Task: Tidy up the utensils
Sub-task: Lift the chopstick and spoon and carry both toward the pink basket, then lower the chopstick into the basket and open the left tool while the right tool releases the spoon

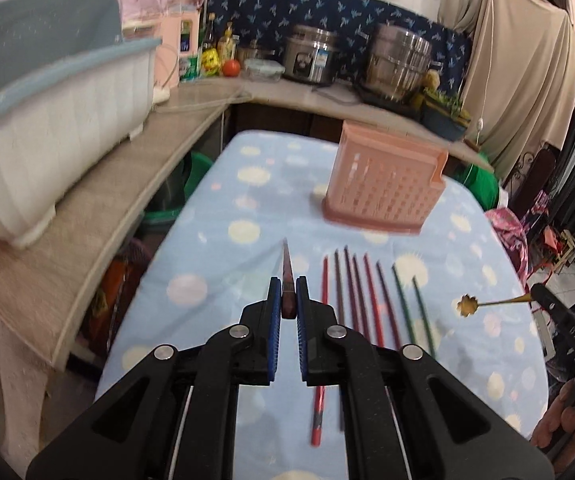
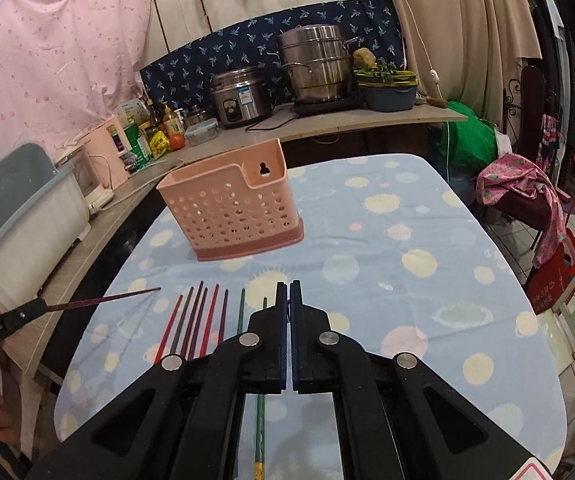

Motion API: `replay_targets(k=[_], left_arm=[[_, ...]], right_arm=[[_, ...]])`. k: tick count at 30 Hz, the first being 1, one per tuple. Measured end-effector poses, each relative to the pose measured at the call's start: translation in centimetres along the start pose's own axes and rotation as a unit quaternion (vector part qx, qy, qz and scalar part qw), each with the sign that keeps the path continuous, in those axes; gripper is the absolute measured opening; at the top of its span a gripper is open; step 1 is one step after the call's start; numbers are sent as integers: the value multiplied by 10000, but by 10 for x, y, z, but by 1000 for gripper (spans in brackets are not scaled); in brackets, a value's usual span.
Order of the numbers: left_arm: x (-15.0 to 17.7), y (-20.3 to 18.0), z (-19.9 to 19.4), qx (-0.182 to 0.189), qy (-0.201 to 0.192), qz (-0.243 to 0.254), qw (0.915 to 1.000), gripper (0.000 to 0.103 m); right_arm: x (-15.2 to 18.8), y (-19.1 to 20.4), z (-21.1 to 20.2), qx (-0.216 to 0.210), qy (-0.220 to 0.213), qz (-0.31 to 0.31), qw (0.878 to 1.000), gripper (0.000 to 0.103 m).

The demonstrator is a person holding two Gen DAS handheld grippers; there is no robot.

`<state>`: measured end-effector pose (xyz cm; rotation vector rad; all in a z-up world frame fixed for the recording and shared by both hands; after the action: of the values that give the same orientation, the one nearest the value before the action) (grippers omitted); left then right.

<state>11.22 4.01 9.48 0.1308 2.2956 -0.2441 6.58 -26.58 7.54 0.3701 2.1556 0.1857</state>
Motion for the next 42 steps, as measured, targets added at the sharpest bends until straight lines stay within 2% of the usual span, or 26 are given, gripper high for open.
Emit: replay_targets(k=[4, 12, 19, 23, 26, 30, 34, 42], left_arm=[[-51, -10, -10, -16, -497, 73, 9987, 7], [-136, -31, -21, 8, -1235, 54, 9923, 7], [-191, -54, -41, 236, -2033, -136, 9787, 7], [-215, -68, -44, 320, -2495, -162, 9677, 7], [-225, -77, -29, 322, -2562, -149, 9660, 7], [-231, -82, 1, 219, -2501, -131, 9679, 7], [-234, -83, 28, 169, -2400, -111, 9706, 7], [-231, -81, 59, 132, -2171, -81, 9760, 7]], right_arm=[[-29, 6, 7, -114, -136, 9, 9998, 2], [-83, 10, 30, -299, -380, 216, 9986, 2], [-124, 20, 54, -320, -641, 181, 9973, 2], [-139, 23, 73, -328, -660, 163, 9971, 2], [-147, 24, 89, -330, -631, 173, 9973, 2], [-149, 25, 111, -287, -526, 160, 9981, 2], [-145, 24, 129, -252, -363, 142, 9989, 2], [-133, 22, 156, -160, -115, 87, 9998, 2]])
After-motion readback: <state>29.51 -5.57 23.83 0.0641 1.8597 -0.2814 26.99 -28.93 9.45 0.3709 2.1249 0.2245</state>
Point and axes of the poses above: each gripper's, at about its wrist camera, not at the fingertips, and z roughly the way its jaws point, y to its left, x to its underside, the point moved 4 cm from there along z, roughly the way its jaws point, and after that the axes turned 3 degrees about z, right-handed, at the moved point
